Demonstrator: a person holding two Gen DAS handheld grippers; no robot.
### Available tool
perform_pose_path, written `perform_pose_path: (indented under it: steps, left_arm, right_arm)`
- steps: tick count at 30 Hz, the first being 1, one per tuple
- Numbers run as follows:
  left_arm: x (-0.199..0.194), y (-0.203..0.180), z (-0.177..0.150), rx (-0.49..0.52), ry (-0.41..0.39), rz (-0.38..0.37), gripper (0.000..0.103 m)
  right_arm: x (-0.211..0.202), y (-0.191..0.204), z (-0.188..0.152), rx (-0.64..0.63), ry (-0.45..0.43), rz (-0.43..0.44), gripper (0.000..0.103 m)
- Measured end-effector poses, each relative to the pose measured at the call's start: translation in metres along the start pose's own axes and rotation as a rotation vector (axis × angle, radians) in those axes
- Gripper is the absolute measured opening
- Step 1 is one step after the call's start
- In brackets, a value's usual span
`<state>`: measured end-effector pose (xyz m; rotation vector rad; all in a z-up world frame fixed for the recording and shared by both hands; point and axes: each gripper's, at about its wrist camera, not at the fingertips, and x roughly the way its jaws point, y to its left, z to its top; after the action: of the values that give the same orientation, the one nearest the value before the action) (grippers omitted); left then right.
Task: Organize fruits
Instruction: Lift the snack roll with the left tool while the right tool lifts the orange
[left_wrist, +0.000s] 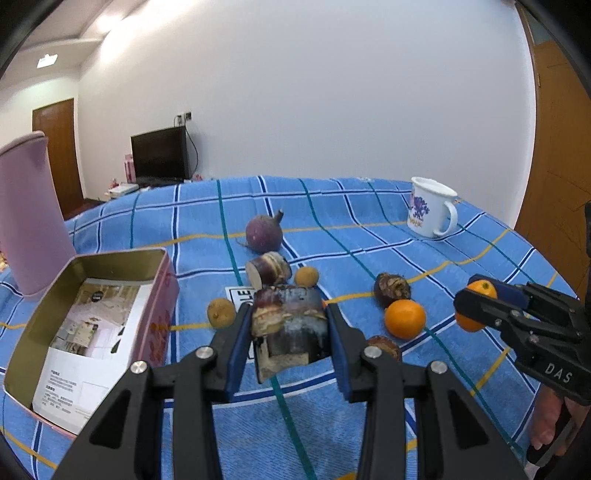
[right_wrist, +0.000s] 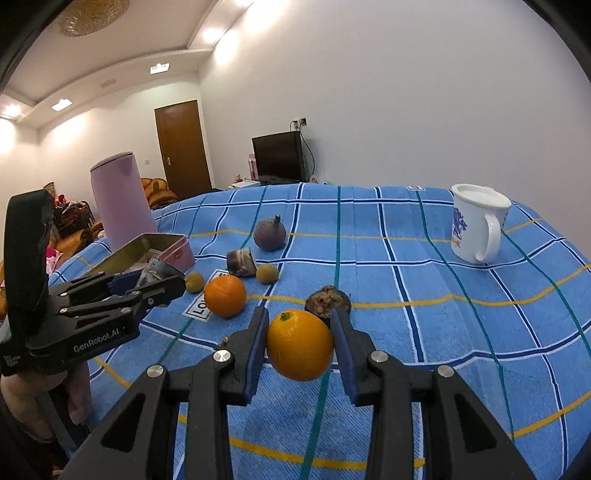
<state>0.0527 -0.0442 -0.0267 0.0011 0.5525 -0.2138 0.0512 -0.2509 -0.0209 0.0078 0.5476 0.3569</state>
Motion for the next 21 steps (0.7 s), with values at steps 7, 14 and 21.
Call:
perform_pose_path:
  steps: [7, 14, 21]
  left_arm:
    - [-0.006, 0.001, 0.000, -0.001, -0.030, 0.012, 0.041]
    - [-0.011, -0.003, -0.001, 0.014, -0.054, 0.025, 0.041]
    - [-0.016, -0.006, -0.001, 0.024, -0.077, 0.036, 0.041]
  right_arm:
    - [-0.002, 0.003, 0.002, -0.010, -0.042, 0.002, 0.037]
    - [-0.003, 0.002, 0.003, -0.005, -0.072, 0.005, 0.037]
    - [-0.005, 0.002, 0.005, -0.003, -0.104, 0.005, 0.037]
